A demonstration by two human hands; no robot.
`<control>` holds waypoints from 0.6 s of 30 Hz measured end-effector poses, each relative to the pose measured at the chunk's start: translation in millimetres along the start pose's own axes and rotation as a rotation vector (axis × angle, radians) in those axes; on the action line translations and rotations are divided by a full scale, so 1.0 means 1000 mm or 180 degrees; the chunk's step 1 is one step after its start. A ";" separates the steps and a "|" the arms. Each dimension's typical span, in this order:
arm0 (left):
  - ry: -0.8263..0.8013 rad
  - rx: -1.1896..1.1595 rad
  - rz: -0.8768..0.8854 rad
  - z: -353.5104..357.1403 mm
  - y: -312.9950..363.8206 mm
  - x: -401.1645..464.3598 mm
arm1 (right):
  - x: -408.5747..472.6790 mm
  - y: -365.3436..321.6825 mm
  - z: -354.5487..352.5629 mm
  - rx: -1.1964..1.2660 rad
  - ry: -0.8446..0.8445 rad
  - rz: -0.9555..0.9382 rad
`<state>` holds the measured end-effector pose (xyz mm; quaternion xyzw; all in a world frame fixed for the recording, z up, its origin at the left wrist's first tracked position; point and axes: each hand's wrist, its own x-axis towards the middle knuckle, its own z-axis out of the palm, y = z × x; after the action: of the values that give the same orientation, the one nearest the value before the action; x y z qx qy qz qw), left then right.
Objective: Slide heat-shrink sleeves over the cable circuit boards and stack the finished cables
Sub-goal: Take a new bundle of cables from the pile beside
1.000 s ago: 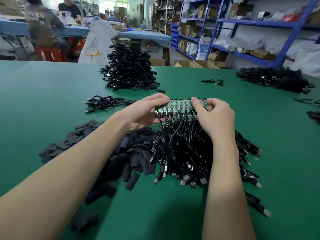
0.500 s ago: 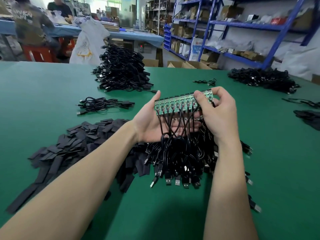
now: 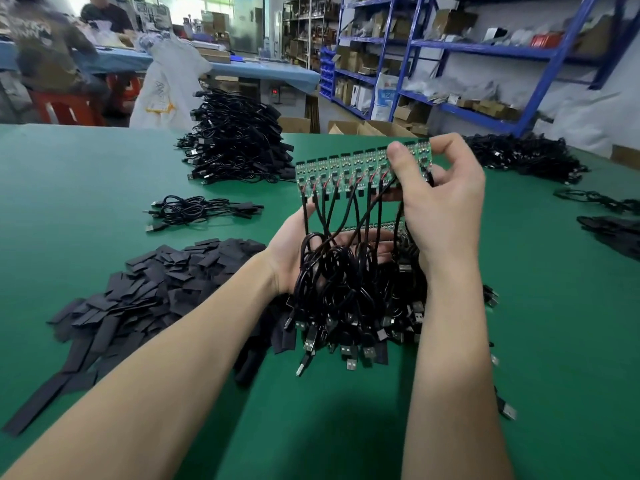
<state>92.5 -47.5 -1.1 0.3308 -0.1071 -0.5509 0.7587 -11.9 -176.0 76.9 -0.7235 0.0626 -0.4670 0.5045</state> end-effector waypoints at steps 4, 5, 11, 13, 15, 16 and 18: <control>0.0000 0.0385 -0.0102 -0.001 0.000 -0.002 | 0.001 -0.010 0.004 0.0399 0.0009 0.0210; -0.0129 0.0381 -0.0106 -0.002 -0.001 -0.003 | 0.001 -0.010 0.005 0.0441 0.0037 0.0303; -0.0431 0.0096 0.0500 -0.016 -0.005 -0.020 | 0.000 0.008 0.013 0.0440 0.0090 0.1066; -0.0478 0.0122 0.0719 -0.022 -0.005 -0.030 | -0.001 0.013 0.018 0.0458 0.0082 0.1366; -0.0576 0.0191 0.0758 -0.026 -0.004 -0.041 | -0.004 0.017 0.024 0.0521 -0.0068 0.1624; -0.0570 0.0358 0.0793 -0.027 -0.003 -0.046 | -0.006 0.017 0.026 0.0584 -0.0191 0.1721; -0.0370 0.0761 0.0887 -0.026 -0.002 -0.055 | -0.009 0.018 0.030 0.0674 -0.0476 0.1930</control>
<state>84.8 12.4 -11.0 0.3681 -0.2601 -0.4421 0.7755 12.5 -159.6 55.5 -0.6478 0.1889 -0.2450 0.6962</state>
